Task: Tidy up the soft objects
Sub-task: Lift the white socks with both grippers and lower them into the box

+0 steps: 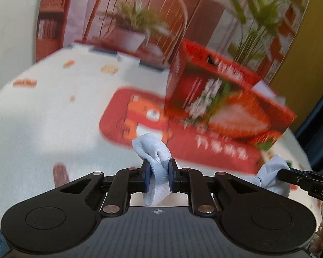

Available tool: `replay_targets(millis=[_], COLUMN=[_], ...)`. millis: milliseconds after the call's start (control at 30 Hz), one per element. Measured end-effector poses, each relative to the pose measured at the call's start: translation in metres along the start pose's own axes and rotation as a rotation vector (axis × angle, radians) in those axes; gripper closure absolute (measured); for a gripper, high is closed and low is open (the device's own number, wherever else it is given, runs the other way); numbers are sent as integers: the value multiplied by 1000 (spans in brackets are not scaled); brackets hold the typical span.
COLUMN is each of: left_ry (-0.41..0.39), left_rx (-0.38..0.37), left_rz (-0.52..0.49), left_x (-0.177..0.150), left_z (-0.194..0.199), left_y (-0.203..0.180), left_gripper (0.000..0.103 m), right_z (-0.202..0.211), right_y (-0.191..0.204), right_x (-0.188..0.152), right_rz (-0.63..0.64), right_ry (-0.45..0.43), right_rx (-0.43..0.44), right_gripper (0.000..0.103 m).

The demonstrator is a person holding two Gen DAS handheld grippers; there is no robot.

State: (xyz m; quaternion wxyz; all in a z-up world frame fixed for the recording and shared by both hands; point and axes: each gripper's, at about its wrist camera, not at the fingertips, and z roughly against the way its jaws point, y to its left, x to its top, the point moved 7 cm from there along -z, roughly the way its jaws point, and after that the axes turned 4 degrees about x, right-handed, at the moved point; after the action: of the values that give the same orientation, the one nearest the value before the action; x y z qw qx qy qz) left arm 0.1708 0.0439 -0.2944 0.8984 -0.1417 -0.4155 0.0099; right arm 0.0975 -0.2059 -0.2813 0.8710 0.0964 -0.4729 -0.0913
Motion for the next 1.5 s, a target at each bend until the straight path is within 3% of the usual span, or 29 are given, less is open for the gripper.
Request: replay_targets(millis=[333, 467, 667, 800, 1000, 1167, 1500], left_ry=[-246, -308, -333, -293, -167, -47, 55], left_rx=[-65, -85, -92, -69, -27, -6, -14], left_rz=[-34, -54, -113, -183, -248, -276, -347], left_x=[93, 130, 165, 173, 163, 151, 142], left_z=[34, 28, 0, -38, -101, -139, -170], left_y=[-51, -78, -116, -137, -146, -141, -141], left_gripper=[86, 86, 86, 86, 86, 86, 86], right_z=[32, 34, 21, 8, -28, -65, -113], right_y=[-10, -21, -55, -77, -101, -106, -101], right_x=[99, 137, 179, 193, 195, 183, 167], right_rz=[118, 161, 193, 212, 271, 308, 287], right_ry=[-224, -276, -308, -297, -213, -105, 25], right_rx=[-71, -120, -221, -290, -345, -322, -234], right_gripper=[92, 92, 92, 93, 92, 93, 93])
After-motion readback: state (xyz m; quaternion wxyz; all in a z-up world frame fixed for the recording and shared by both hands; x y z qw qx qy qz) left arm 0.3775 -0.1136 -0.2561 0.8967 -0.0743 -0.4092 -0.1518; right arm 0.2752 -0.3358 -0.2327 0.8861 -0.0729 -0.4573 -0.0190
